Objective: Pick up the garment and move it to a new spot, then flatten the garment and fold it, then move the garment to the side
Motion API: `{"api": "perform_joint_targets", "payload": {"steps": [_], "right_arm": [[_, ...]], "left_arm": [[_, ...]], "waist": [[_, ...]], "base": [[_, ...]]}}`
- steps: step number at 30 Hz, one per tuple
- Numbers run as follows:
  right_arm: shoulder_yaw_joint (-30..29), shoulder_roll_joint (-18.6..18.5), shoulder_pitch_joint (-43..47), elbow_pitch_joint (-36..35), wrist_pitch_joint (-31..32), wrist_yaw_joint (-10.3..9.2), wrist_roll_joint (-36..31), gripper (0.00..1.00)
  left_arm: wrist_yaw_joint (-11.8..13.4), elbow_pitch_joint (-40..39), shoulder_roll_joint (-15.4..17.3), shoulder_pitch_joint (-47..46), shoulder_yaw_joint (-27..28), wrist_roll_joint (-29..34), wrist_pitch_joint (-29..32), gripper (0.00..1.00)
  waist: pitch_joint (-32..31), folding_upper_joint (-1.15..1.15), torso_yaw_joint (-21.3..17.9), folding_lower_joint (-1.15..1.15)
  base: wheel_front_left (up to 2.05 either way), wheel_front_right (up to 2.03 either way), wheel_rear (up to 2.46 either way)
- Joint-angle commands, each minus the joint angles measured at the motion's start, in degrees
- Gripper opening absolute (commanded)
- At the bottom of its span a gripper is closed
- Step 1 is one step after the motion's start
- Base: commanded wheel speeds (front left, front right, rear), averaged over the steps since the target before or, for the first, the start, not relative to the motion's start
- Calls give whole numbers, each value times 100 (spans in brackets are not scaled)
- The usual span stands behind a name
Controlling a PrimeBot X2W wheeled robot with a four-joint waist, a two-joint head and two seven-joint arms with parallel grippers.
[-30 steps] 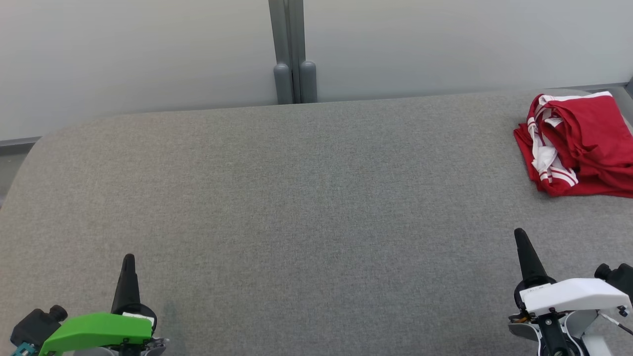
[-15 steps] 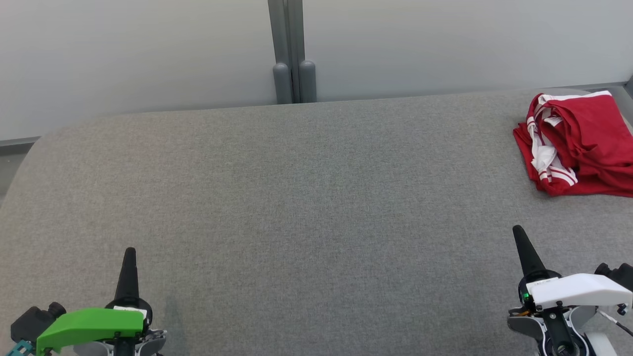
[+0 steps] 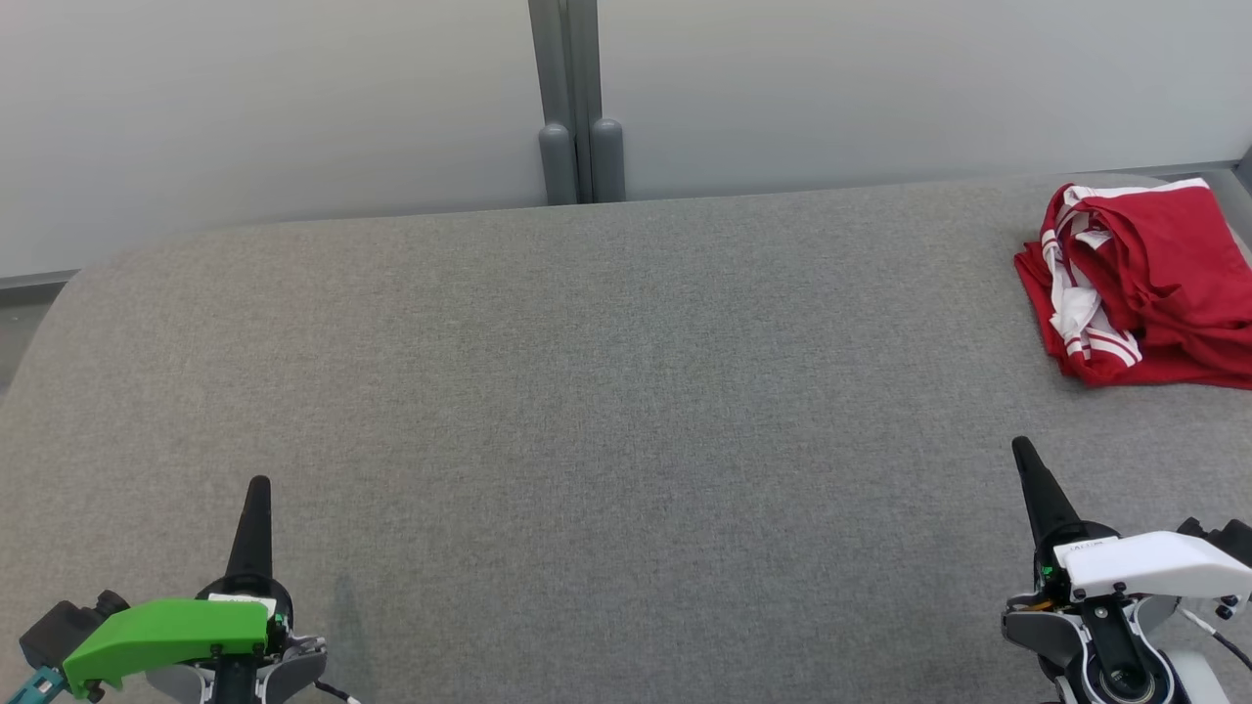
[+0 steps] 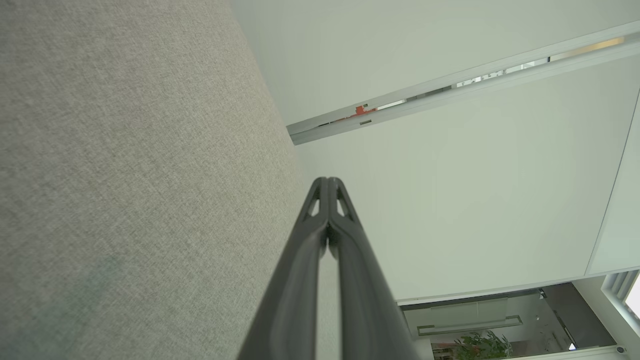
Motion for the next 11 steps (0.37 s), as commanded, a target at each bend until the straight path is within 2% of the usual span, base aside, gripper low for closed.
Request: {"api": "perform_joint_targets", "payload": {"steps": [1, 11], "right_arm": [[-30, -5, -76, -1, 46, 2, 146, 0], [-78, 21, -149, 41, 175, 1, 580, 0]], "left_arm": [[-16, -44, 47, -113, 29, -172, 32, 0], [-17, -42, 49, -176, 35, -613, 158, 0]], "waist": [[1, 0, -1, 0], [5, 0, -7, 0]], "base": [[0, 0, 0], [0, 0, 0]]}}
